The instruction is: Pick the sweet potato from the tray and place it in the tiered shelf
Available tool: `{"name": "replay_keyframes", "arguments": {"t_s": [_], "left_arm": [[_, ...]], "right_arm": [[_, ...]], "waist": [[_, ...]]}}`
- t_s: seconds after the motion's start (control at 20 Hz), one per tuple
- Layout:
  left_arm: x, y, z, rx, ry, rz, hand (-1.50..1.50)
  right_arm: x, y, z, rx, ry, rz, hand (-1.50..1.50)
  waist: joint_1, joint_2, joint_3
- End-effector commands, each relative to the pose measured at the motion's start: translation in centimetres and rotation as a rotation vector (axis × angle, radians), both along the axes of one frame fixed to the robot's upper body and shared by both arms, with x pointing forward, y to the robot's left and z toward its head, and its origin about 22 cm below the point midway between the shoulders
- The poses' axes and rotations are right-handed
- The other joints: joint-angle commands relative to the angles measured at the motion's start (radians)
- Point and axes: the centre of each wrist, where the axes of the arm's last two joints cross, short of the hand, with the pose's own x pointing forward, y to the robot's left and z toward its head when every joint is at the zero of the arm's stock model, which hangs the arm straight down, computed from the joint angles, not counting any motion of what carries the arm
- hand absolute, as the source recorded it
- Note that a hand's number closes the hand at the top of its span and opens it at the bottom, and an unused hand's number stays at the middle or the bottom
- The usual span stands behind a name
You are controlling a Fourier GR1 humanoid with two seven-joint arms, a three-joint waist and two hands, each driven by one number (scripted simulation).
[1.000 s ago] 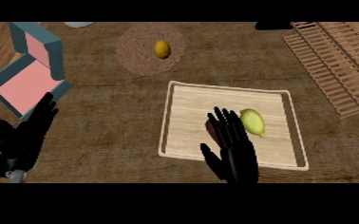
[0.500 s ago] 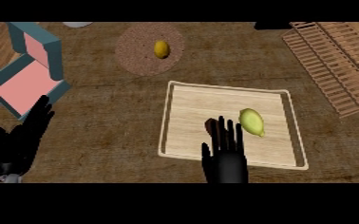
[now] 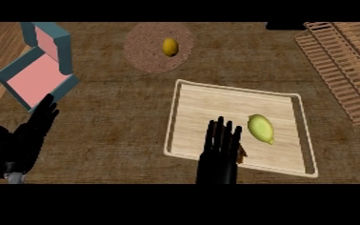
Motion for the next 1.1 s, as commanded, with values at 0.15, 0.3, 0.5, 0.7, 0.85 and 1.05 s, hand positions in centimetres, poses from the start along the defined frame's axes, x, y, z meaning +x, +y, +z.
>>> {"name": "replay_keyframes", "arguments": {"t_s": [0.15,0.3,0.5,0.7,0.85,1.05], "left_arm": [[0.2,-0.4,-0.1,-0.008,0.006,-0.018,0.0],[0.1,-0.5,0.8,-0.002,-0.001,-0.016,0.0],[0.8,-0.1,-0.1,0.007,-0.012,0.012,0.0],[0.2,-0.7,0.1,0.003,-0.019,-0.001,0.0],[0.3,2.2,-0.2,-0.014,0.009,-0.001,0.0],[1.1,0.6,1.5,0.019,-0.004,-0.016,0.0]], "right_arm": [[1.4,1.3,1.9,-0.093,0.051,-0.126,-1.5],[2.7,1.0,1.3,-0.113,0.045,-0.133,-1.5],[2.5,0.0,0.0,-0.1,0.056,-0.144,-1.5],[4.6,-1.0,-0.1,-0.106,0.032,-0.126,-1.5],[4.1,-2.1,0.6,-0.103,0.033,-0.096,-1.5],[5.5,-3.2,-0.9,-0.085,0.037,-0.108,-1.5]], "waist": [[0.01,0.003,0.002],[0.01,0.002,0.003],[0.0,0.003,0.002],[0.004,0.002,0.003],[0.001,0.002,0.002],[0.003,0.002,0.003]]}}
